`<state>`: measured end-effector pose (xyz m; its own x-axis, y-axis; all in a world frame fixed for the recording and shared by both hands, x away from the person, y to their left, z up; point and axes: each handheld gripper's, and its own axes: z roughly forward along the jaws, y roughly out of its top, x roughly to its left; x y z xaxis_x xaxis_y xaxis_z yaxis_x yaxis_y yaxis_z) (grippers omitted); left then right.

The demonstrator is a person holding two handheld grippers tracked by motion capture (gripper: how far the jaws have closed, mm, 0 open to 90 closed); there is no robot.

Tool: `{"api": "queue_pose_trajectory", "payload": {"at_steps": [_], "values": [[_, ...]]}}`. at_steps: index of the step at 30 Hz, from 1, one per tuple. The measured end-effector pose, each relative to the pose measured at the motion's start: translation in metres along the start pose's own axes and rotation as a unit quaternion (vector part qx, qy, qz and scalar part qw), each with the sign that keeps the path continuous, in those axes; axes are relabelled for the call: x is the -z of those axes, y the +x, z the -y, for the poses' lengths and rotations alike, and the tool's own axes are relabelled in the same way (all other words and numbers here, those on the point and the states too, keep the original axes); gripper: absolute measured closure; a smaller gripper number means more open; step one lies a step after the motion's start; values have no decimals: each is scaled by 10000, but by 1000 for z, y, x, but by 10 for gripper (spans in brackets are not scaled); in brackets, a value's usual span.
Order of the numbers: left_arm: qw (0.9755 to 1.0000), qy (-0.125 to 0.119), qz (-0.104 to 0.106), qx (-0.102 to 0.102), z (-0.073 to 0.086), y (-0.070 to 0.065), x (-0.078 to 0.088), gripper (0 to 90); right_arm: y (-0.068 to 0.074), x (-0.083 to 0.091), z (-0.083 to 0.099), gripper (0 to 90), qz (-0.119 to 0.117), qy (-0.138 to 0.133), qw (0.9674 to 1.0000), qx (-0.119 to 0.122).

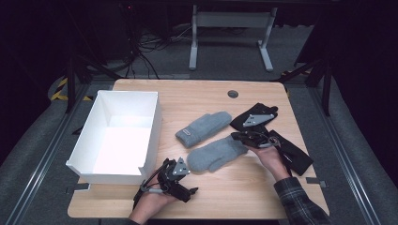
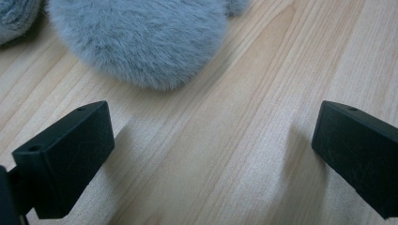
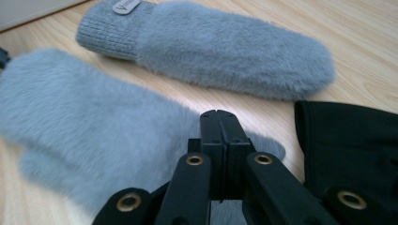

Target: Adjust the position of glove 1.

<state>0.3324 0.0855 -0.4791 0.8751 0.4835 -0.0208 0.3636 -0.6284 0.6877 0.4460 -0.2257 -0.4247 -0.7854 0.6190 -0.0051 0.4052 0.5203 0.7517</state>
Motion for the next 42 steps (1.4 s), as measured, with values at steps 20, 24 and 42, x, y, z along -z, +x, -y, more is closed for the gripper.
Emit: {"api": "queue_pose_trajectory", "payload": {"at_steps": [20, 24, 42], "values": [[10000, 3, 4, 18, 0, 0, 0, 0, -12, -30, -4, 900, -61, 437, 9990, -60], [10000, 1, 2, 27, 0, 0, 0, 1, -11, -22, 2, 900, -35, 472, 9989, -32], [10000, 2, -11, 35, 0, -1, 0, 1, 1, 21, 33, 900, -72, 593, 9981, -119]]}}
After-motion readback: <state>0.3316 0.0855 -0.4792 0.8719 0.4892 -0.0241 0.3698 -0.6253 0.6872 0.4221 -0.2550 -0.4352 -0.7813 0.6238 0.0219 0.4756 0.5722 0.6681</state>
